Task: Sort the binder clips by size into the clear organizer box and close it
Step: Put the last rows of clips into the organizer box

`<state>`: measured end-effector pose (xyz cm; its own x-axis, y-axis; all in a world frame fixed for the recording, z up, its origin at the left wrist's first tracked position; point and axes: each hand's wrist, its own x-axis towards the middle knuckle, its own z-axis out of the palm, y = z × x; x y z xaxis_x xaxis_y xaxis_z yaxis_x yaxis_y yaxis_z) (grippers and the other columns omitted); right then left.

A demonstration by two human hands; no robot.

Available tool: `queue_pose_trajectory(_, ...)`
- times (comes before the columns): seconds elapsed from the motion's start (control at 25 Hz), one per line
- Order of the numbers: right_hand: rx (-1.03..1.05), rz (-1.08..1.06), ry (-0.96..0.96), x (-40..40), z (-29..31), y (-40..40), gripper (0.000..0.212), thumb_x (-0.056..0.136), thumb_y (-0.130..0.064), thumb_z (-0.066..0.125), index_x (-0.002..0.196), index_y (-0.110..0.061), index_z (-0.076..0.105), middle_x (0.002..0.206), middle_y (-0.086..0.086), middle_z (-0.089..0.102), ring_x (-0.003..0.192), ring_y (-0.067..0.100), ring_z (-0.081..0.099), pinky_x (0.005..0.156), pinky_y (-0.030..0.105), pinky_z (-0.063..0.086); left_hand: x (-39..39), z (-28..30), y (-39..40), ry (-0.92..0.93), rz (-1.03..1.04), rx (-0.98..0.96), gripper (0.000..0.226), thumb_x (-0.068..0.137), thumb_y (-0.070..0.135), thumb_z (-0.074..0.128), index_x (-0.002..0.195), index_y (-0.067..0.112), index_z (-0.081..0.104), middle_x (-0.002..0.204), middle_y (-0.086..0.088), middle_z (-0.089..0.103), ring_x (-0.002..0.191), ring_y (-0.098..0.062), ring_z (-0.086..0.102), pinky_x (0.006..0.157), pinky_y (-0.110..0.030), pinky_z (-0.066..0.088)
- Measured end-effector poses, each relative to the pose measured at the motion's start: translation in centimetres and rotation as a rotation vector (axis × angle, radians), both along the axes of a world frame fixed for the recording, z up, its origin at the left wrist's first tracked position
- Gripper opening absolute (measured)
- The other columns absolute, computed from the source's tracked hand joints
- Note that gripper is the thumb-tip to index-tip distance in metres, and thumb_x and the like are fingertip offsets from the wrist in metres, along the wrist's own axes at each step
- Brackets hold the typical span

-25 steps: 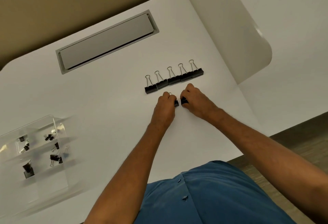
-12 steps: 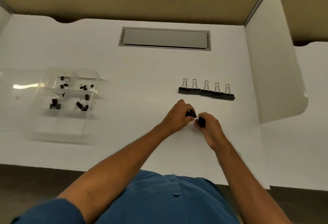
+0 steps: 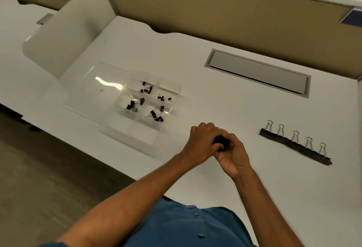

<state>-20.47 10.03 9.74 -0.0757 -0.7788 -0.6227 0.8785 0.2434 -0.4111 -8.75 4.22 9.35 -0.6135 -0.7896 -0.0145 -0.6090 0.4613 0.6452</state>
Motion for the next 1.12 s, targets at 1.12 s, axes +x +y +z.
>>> queue_pose_trajectory(1.12,-0.478,1.082,1.706,21.3,-7.3,-13.5,0.017,0.096,-0.019,0.062,0.113,-0.016,0.061,0.110,0.004,0.056,0.093,0.017,0.054,0.079,0.033,0.052,27.4,-8.7,-9.7,-0.349,0.212,-0.097,0.070,0.093,0.053,0.041,0.155,0.024,0.027,0.166,-0.001,0.013,0.152,-0.022,0.013,0.121,-0.053,0.014)
